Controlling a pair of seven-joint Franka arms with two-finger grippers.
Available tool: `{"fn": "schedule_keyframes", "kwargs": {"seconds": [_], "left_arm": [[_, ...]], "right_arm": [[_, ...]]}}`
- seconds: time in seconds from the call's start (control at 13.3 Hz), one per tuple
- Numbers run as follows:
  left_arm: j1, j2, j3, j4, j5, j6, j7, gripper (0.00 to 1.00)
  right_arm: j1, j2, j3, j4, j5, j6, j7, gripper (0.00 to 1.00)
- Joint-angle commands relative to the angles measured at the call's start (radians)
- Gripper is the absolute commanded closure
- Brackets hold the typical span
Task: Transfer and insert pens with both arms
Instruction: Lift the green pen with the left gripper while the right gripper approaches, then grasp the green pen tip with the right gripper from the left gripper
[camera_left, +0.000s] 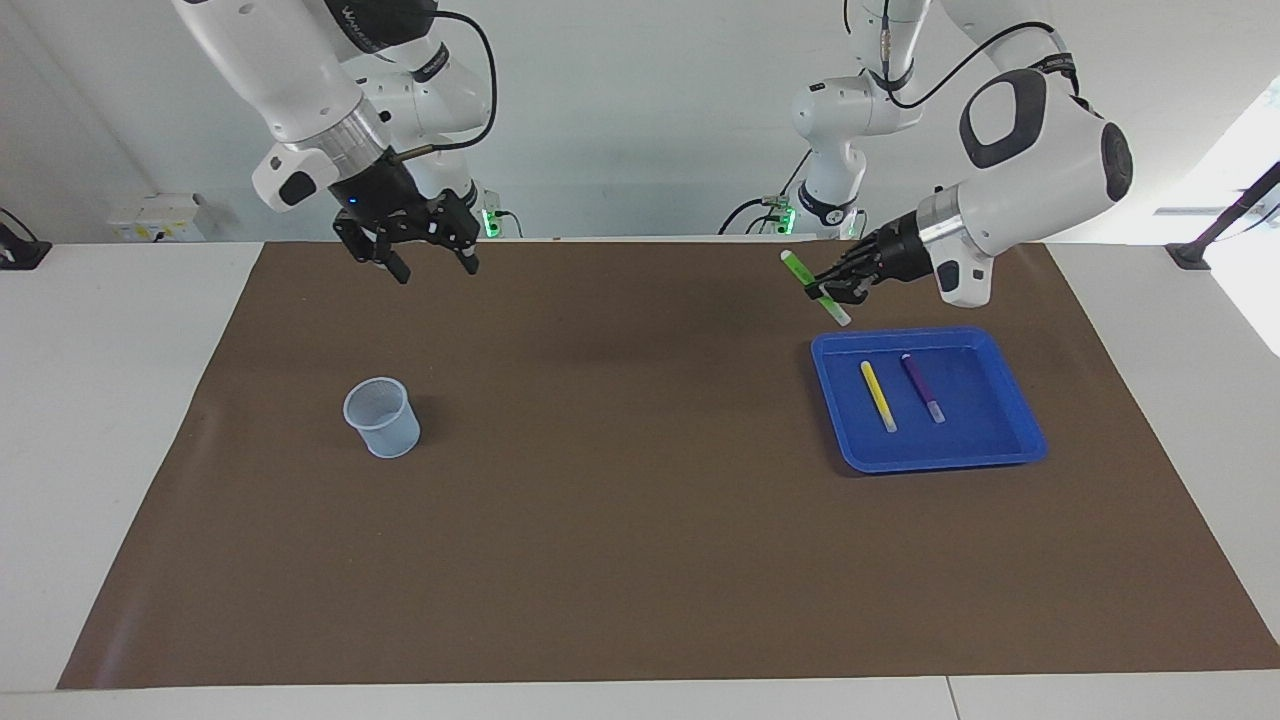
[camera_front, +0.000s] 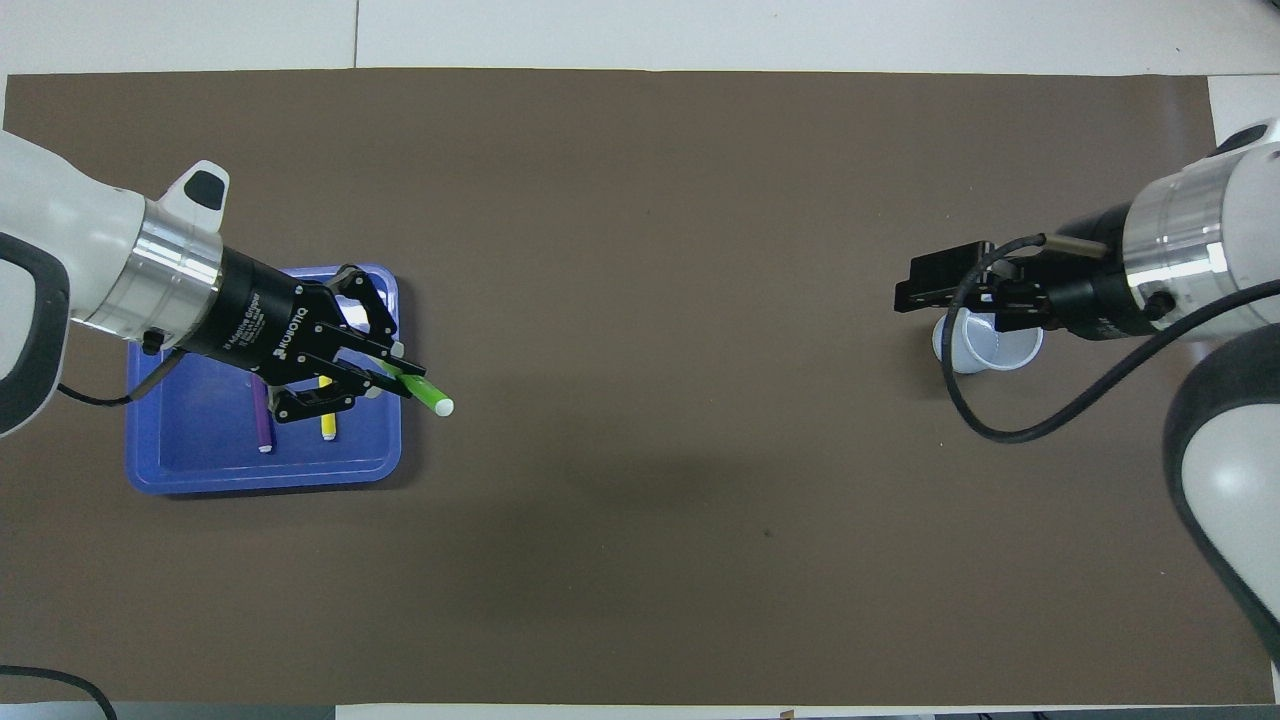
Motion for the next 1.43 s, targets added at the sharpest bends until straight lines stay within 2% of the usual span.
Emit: {"fn": "schedule_keyframes", "kwargs": {"seconds": [0.0, 0.3, 0.53, 0.9, 1.35], "left_arm": [[-0.081, -0.029, -0.003, -0.045, -0.105, 0.126, -0.136, 1.00], [-0.240, -0.075, -0.004, -0.149, -0.217, 0.428, -0.323, 1.00], [-0.329, -0.097, -0.003, -0.209, -0.280, 0.586, -0.453, 1.00], [-0.342, -0.117, -0.003, -0.255, -0.378, 0.634, -0.512, 1.00], [-0.368, -0.118, -0.006, -0.263, -0.417, 0.689, -0.510, 1.00]], "right_arm": [[0.053, -0.012, -0.003, -0.029, 0.071, 0.056, 0.076, 0.00], [0.115, -0.015, -0.005, -0.034, 0.150, 0.069, 0.145, 0.00], [0.153, 0.000, -0.003, -0.037, 0.187, 0.151, 0.169, 0.00], [0.193, 0.015, -0.003, -0.074, 0.188, 0.226, 0.155, 0.00], [0.219, -0.004, -0.003, -0.112, 0.188, 0.224, 0.156, 0.00]]}}
